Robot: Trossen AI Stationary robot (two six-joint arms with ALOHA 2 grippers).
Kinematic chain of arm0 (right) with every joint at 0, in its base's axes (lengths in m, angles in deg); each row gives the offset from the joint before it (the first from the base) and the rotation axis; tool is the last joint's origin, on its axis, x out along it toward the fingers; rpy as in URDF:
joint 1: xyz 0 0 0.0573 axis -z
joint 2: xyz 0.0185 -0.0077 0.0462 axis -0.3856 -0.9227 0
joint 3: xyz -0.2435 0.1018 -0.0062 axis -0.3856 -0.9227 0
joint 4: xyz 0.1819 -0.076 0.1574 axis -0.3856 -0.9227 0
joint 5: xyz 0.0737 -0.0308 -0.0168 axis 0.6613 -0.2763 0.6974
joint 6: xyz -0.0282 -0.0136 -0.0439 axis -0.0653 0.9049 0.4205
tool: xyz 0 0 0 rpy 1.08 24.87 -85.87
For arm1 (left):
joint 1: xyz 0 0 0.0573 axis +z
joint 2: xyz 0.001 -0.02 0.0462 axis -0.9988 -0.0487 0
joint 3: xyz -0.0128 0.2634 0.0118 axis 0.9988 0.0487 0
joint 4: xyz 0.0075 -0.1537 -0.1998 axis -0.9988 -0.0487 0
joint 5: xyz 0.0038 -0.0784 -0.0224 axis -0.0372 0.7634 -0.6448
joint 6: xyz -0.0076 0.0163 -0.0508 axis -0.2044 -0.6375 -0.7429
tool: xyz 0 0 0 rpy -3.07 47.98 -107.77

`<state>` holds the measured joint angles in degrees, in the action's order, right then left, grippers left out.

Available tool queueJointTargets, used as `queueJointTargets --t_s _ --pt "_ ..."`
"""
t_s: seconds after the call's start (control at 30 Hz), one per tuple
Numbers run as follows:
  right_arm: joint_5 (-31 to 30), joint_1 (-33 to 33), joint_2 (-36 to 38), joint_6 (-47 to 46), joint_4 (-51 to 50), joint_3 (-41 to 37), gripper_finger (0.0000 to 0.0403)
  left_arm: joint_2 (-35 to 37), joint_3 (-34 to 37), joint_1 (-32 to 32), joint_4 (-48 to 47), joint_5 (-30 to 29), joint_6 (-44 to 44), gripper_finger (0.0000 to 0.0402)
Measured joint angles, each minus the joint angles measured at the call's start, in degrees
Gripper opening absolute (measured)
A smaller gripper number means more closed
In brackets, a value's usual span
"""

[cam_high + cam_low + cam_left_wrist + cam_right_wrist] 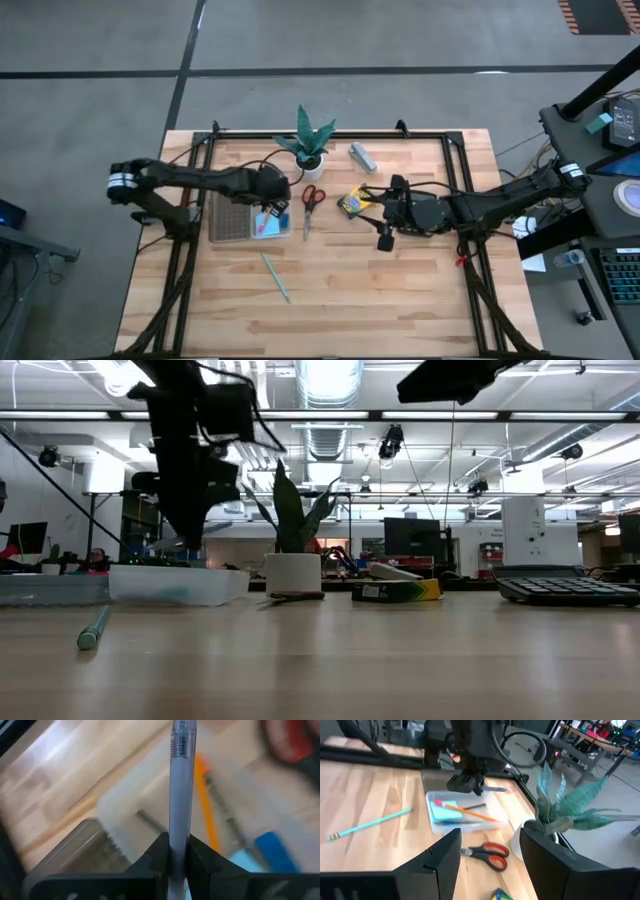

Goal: Pack school essentials
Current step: Put the gray pen into the white and black box

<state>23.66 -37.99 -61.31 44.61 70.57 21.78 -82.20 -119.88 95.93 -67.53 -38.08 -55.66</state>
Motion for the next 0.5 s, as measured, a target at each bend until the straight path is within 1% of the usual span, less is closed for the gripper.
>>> queueJointTargets --t_s 0.1,0.27,0.4,0.5 --pt "0.00 0.11 0.00 -0.05 -0.36 0.00 0.0192 -3.93 -2.19 1.09 -3.66 0.03 0.02 0.0018" --pt "0.00 0.11 0.00 -0.03 -0.59 0.00 0.0192 -8.03 -5.31 1.70 -3.28 0.22 1.46 0.0018" --pt "0.00 0.11 0.00 -0.05 -0.53 0.00 0.0192 -9.41 -6.15 1.93 -3.29 0.43 1.51 0.0020" --pt "0.02 0.11 0.00 -0.07 -0.55 0.00 0.0192 -9.37 -6.17 1.93 -3.28 0.43 1.42 0.0036"
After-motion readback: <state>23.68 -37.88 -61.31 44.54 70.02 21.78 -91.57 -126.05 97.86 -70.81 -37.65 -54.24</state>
